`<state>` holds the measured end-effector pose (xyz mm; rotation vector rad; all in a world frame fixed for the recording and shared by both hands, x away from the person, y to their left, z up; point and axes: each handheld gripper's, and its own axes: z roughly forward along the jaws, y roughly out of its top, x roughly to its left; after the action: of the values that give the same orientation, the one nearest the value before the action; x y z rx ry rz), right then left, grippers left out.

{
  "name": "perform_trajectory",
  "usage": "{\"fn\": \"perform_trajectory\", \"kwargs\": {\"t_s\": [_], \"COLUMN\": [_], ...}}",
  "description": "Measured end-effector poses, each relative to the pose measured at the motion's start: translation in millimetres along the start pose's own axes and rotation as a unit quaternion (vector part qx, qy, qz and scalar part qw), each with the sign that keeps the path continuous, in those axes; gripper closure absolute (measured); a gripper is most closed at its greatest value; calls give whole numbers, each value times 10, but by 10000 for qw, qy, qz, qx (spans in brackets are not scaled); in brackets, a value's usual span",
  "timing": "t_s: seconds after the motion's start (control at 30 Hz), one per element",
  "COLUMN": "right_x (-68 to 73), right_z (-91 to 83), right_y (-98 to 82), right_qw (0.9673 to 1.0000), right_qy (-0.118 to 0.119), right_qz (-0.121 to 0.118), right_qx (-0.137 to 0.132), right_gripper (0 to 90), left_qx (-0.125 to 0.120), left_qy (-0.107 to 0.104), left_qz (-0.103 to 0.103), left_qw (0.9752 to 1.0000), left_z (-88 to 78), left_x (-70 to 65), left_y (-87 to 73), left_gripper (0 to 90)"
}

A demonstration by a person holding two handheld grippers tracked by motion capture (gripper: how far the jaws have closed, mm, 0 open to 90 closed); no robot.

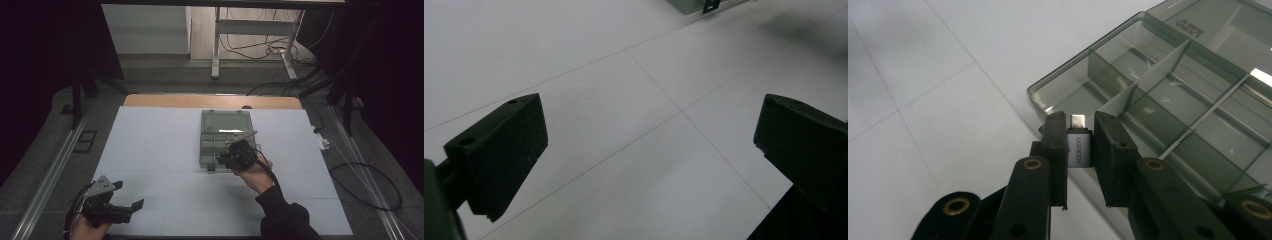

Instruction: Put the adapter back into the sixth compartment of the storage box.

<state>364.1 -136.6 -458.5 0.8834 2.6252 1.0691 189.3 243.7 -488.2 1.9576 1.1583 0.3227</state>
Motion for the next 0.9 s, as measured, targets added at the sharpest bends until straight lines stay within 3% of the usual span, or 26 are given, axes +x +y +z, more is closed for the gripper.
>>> {"fn": "perform_trajectory", "kwargs": {"t_s": [0.9], "right_x": [-218], "right_z": [242], "right_y": [41], "right_qw": [9993], "right_qy": [-351], "right_qz": [85], "right_qx": [93], "right_gripper": [761], "left_qx": [19], "left_qy": [15], "left_qz": [-51], "left_qw": [10000], "left_z": [5], "left_x": [8], "left_y": [2], "left_gripper": [17]}}
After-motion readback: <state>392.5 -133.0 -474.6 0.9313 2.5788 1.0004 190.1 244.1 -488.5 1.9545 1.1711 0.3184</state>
